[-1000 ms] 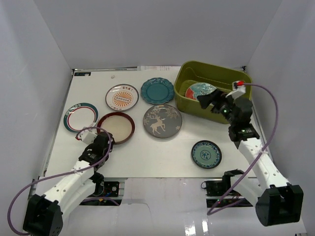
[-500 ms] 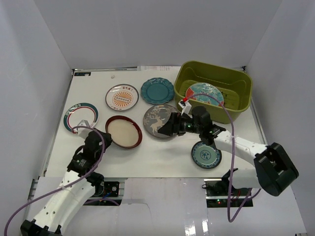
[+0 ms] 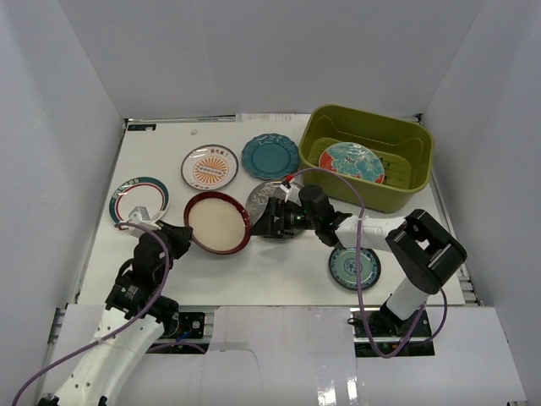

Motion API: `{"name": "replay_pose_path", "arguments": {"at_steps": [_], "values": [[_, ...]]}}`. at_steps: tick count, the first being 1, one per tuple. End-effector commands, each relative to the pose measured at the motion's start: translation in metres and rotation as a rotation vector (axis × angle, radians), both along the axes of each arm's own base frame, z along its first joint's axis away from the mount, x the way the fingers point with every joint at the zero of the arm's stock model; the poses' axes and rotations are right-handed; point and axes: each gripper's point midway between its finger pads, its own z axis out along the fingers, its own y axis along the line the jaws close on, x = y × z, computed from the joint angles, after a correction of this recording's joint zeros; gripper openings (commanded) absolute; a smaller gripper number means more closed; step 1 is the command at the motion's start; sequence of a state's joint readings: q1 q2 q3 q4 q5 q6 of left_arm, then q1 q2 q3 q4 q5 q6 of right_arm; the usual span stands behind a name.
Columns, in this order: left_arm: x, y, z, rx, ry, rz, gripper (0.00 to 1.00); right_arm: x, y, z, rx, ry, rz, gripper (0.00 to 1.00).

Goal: Place the plates into the plastic bin on the countertop

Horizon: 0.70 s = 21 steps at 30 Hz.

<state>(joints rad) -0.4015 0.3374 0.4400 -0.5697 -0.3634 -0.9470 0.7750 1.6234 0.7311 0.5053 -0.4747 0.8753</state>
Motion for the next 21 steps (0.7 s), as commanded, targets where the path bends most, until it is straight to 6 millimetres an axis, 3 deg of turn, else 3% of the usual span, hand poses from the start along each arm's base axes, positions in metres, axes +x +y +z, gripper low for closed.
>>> {"name": "replay_pose_path", "arguments": {"at_steps": [1, 5, 8, 12, 14, 16, 17, 19, 20, 21], "values": [[0.004, -0.021, 0.087, -0.177, -0.235, -0.077, 0.0, 0.015, 0.02, 0.034, 0.097, -0.057, -0.018, 0.9], [0.001, -0.037, 0.099, -0.22, -0.27, -0.162, 0.0, 0.022, 0.026, 0.033, 0.102, -0.061, -0.024, 0.91], [0.001, -0.047, 0.105, -0.247, -0.293, -0.212, 0.0, 0.026, 0.026, 0.032, 0.1, -0.059, -0.032, 0.99], [0.002, -0.052, 0.112, -0.258, -0.3, -0.233, 0.0, 0.036, 0.015, 0.039, 0.104, -0.089, -0.084, 0.72], [0.003, -0.053, 0.116, -0.261, -0.314, -0.242, 0.0, 0.038, 0.006, 0.041, 0.107, -0.095, -0.109, 0.31], [0.005, -0.055, 0.115, -0.269, -0.311, -0.245, 0.0, 0.045, -0.002, 0.043, 0.106, -0.103, -0.143, 0.27], [0.005, -0.058, 0.117, -0.276, -0.319, -0.259, 0.0, 0.045, -0.005, 0.048, 0.113, -0.112, -0.147, 0.1], [0.006, -0.062, 0.117, -0.273, -0.321, -0.28, 0.0, 0.052, -0.014, 0.054, 0.127, -0.123, -0.168, 0.08], [0.008, -0.064, 0.118, -0.266, -0.333, -0.293, 0.0, 0.055, -0.02, 0.067, 0.152, -0.15, -0.183, 0.08], [0.008, -0.068, 0.115, -0.241, -0.329, -0.322, 0.12, 0.065, -0.03, 0.075, 0.159, -0.178, -0.213, 0.08]]}}
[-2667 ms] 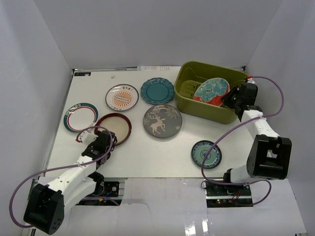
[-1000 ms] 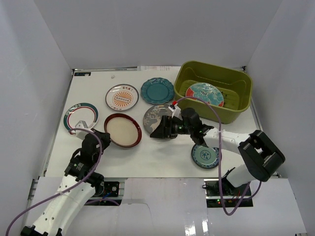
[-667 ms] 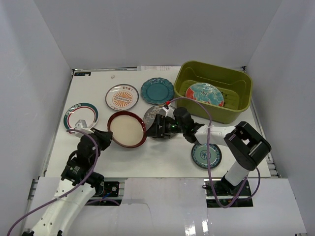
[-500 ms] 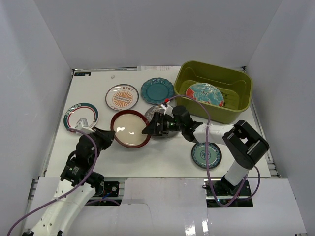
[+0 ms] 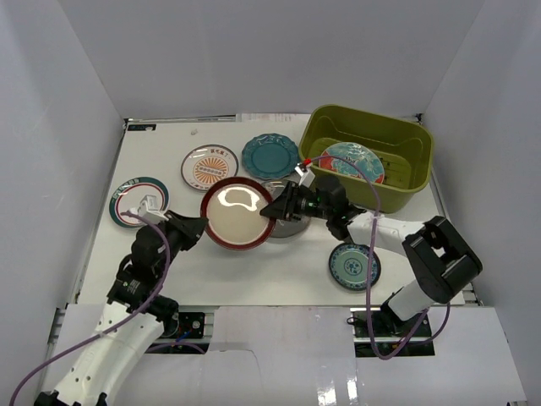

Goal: Place the plates into the plastic bin on the countertop

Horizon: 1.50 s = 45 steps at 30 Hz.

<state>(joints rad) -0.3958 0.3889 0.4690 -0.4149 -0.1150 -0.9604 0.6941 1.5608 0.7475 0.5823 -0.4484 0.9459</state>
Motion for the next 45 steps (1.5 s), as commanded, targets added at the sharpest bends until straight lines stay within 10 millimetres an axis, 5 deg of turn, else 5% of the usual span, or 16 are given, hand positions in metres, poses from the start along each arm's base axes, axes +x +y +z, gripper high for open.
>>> {"name": "replay_pose_path", "arguments": {"at_steps": [1, 3, 4, 6, 9, 14, 19, 26, 35, 39, 43, 45], "values": [[0.009, -0.024, 0.069, -0.095, -0.21, -0.108, 0.23, 0.029, -0.026, 0.037, 0.049, -0.142, -0.104, 0.08], [0.011, -0.035, 0.068, -0.055, -0.193, -0.173, 0.54, 0.054, -0.055, 0.075, 0.083, -0.236, -0.184, 0.08], [0.015, -0.038, 0.063, -0.021, -0.175, -0.188, 0.61, 0.059, -0.07, 0.094, 0.087, -0.272, -0.215, 0.08], [0.025, -0.046, 0.046, 0.023, -0.104, -0.22, 0.71, 0.092, -0.114, 0.119, 0.039, -0.335, -0.34, 0.08], [0.041, -0.057, 0.009, 0.08, 0.002, -0.263, 0.72, 0.125, -0.186, 0.158, 0.008, -0.422, -0.533, 0.08], [0.063, -0.078, -0.037, 0.089, 0.116, -0.327, 0.72, 0.154, -0.273, 0.157, -0.037, -0.396, -0.722, 0.08], [0.081, -0.093, -0.072, 0.082, 0.195, -0.361, 0.73, 0.181, -0.339, 0.118, -0.166, -0.323, -0.908, 0.08], [0.097, -0.107, -0.107, 0.069, 0.287, -0.387, 0.74, 0.21, -0.37, 0.08, -0.331, -0.267, -0.979, 0.08], [0.114, -0.121, -0.148, 0.082, 0.369, -0.383, 0.71, 0.212, -0.389, 0.038, -0.484, -0.174, -1.004, 0.11], [0.121, -0.125, -0.168, 0.089, 0.408, -0.37, 0.62, 0.209, -0.393, 0.02, -0.536, -0.135, -0.997, 0.39], [0.127, -0.127, -0.178, 0.103, 0.411, -0.354, 0.4, 0.207, -0.399, 0.02, -0.586, -0.129, -1.002, 0.78], [0.128, -0.125, -0.183, 0.115, 0.419, -0.341, 0.32, 0.206, -0.4, 0.025, -0.611, -0.145, -1.004, 0.88]]}}
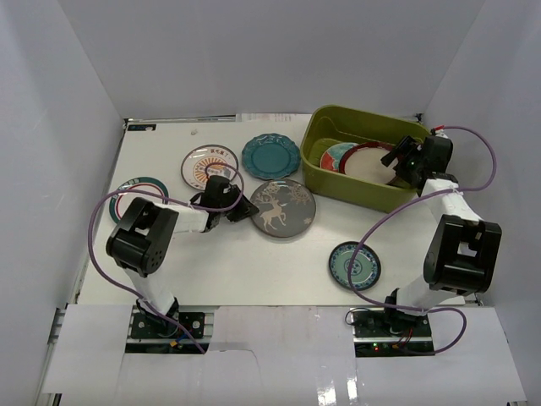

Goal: Place the plates into the plastic bin on the countertop

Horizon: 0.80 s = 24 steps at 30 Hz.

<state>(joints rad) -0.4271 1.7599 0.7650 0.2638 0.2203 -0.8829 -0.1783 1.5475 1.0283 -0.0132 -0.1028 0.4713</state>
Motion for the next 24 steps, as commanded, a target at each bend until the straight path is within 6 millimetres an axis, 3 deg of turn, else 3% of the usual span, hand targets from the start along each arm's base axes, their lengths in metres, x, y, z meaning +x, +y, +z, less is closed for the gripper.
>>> {"name": "replay_pose_path", "arguments": {"at_steps": [1, 2, 3, 4, 7, 9, 10, 11, 13, 14, 16, 17, 18, 19, 21, 22, 24], "values": [[-0.001, 0.006, -0.017, 0.059, 0.021, 0.022, 0.26, 0.017, -0.012, 0.047, -0.102, -0.117, -0.02, 0.96], [-0.002, 0.009, -0.021, 0.073, 0.025, 0.034, 0.11, 0.017, -0.01, 0.054, -0.125, -0.128, -0.013, 0.98], [-0.003, 0.012, -0.023, 0.08, 0.029, 0.042, 0.05, 0.018, -0.01, 0.06, -0.138, -0.14, -0.015, 1.0], [-0.004, 0.014, -0.025, 0.088, 0.032, 0.049, 0.0, 0.017, -0.009, 0.07, -0.147, -0.163, -0.014, 0.95], [-0.01, 0.019, -0.022, 0.095, 0.024, 0.059, 0.0, 0.012, 0.006, 0.095, -0.149, -0.223, 0.018, 0.91], [-0.016, 0.022, -0.012, 0.083, 0.004, 0.059, 0.0, 0.005, 0.027, 0.101, -0.121, -0.247, 0.07, 0.9], [-0.018, 0.022, -0.007, 0.074, -0.007, 0.058, 0.0, -0.001, 0.048, 0.117, -0.094, -0.297, 0.129, 0.9], [-0.019, 0.021, 0.008, 0.053, -0.038, 0.056, 0.0, -0.006, 0.06, 0.121, -0.082, -0.312, 0.16, 0.9], [-0.031, 0.022, 0.015, 0.025, -0.04, 0.046, 0.0, -0.03, 0.108, 0.127, -0.029, -0.361, 0.296, 0.9], [-0.035, 0.022, 0.021, 0.007, -0.049, 0.042, 0.0, -0.04, 0.121, 0.127, -0.018, -0.379, 0.335, 0.9], [-0.048, 0.023, 0.038, -0.039, -0.071, 0.034, 0.0, -0.072, 0.157, 0.119, 0.017, -0.393, 0.441, 0.91], [-0.051, 0.022, 0.056, -0.072, -0.11, 0.031, 0.0, -0.089, 0.168, 0.126, 0.035, -0.423, 0.488, 0.91], [-0.06, 0.023, 0.055, -0.089, -0.105, 0.017, 0.0, -0.101, 0.178, 0.119, 0.055, -0.414, 0.526, 0.91], [-0.066, 0.023, 0.06, -0.106, -0.111, 0.011, 0.0, -0.119, 0.193, 0.094, 0.1, -0.36, 0.577, 0.92], [-0.08, 0.022, 0.076, -0.17, -0.142, -0.011, 0.0, -0.148, 0.216, 0.079, 0.178, -0.327, 0.687, 0.92], [-0.084, 0.02, 0.082, -0.198, -0.154, -0.022, 0.0, -0.163, 0.222, 0.05, 0.218, -0.254, 0.713, 0.92], [-0.09, 0.015, 0.103, -0.289, -0.191, -0.036, 0.0, -0.181, 0.237, 0.033, 0.304, -0.203, 0.778, 0.92]]}}
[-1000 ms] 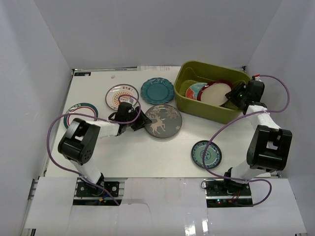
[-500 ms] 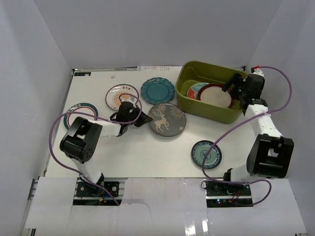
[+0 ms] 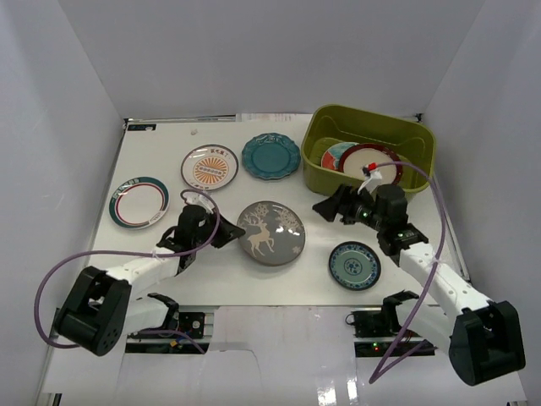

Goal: Place the plates into the plastic bin on the countertop

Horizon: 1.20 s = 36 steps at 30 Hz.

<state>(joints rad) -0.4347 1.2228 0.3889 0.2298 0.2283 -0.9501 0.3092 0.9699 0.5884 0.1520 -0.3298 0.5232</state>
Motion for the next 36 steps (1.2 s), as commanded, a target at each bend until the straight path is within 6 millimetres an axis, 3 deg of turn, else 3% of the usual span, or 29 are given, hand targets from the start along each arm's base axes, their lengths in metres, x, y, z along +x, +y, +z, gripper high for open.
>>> {"name": "replay_pose_path", "arguments": {"at_steps": [1, 8, 10, 11, 12, 13, 14, 15, 17, 18, 20, 22, 23, 24, 25, 27, 28, 31, 32, 36], "values": [[-0.011, -0.023, 0.065, -0.227, -0.133, -0.096, 0.0, -0.039, 0.028, -0.041, 0.096, 0.159, 0.149, 0.92], [-0.027, -0.034, 0.112, -0.356, -0.224, -0.194, 0.0, -0.049, 0.04, -0.077, 0.143, 0.27, 0.203, 0.9], [-0.029, -0.036, 0.118, -0.366, -0.244, -0.214, 0.0, -0.049, 0.045, -0.074, 0.176, 0.278, 0.223, 0.97], [-0.03, -0.038, 0.12, -0.369, -0.245, -0.233, 0.0, -0.05, 0.049, -0.066, 0.211, 0.262, 0.25, 0.95], [-0.03, -0.039, 0.122, -0.372, -0.25, -0.241, 0.0, -0.051, 0.051, -0.063, 0.226, 0.262, 0.265, 0.88], [-0.029, -0.04, 0.123, -0.375, -0.255, -0.246, 0.0, -0.052, 0.053, -0.061, 0.236, 0.265, 0.278, 0.73], [-0.028, -0.041, 0.121, -0.373, -0.248, -0.25, 0.0, -0.053, 0.055, -0.058, 0.245, 0.268, 0.295, 0.55], [-0.026, -0.042, 0.123, -0.368, -0.243, -0.248, 0.0, -0.052, 0.056, -0.053, 0.257, 0.264, 0.297, 0.29], [-0.02, -0.041, 0.124, -0.338, -0.263, -0.244, 0.06, -0.048, 0.056, -0.042, 0.26, 0.238, 0.289, 0.09], [-0.012, -0.041, 0.129, -0.318, -0.266, -0.223, 0.21, -0.043, 0.057, -0.03, 0.262, 0.208, 0.285, 0.08], [-0.001, -0.035, 0.125, -0.236, -0.26, -0.186, 0.36, -0.034, 0.056, -0.008, 0.266, 0.145, 0.262, 0.08], [0.023, -0.027, 0.138, -0.169, -0.302, -0.098, 0.55, -0.013, 0.051, 0.035, 0.266, 0.029, 0.225, 0.08], [0.029, -0.021, 0.131, -0.109, -0.288, -0.07, 0.58, -0.003, 0.046, 0.046, 0.258, 0.016, 0.188, 0.08], [0.047, -0.011, 0.136, -0.058, -0.303, 0.018, 0.62, 0.015, 0.034, 0.08, 0.27, -0.059, 0.148, 0.08], [0.056, -0.003, 0.134, -0.02, -0.302, 0.067, 0.7, 0.024, 0.027, 0.097, 0.283, -0.089, 0.125, 0.08], [0.07, 0.012, 0.118, 0.071, -0.271, 0.148, 0.76, 0.049, -0.003, 0.129, 0.289, -0.166, 0.034, 0.08], [0.082, 0.024, 0.121, 0.103, -0.277, 0.22, 0.78, 0.062, -0.014, 0.154, 0.295, -0.218, -0.002, 0.08], [0.102, 0.045, 0.099, 0.167, -0.221, 0.319, 0.8, 0.098, -0.065, 0.166, 0.246, -0.24, -0.18, 0.08], [0.11, 0.057, 0.094, 0.17, -0.203, 0.358, 0.8, 0.114, -0.097, 0.18, 0.187, -0.301, -0.297, 0.08], [0.132, 0.085, 0.058, 0.155, -0.1, 0.485, 0.8, 0.15, -0.145, 0.162, 0.027, -0.259, -0.501, 0.08]]}}
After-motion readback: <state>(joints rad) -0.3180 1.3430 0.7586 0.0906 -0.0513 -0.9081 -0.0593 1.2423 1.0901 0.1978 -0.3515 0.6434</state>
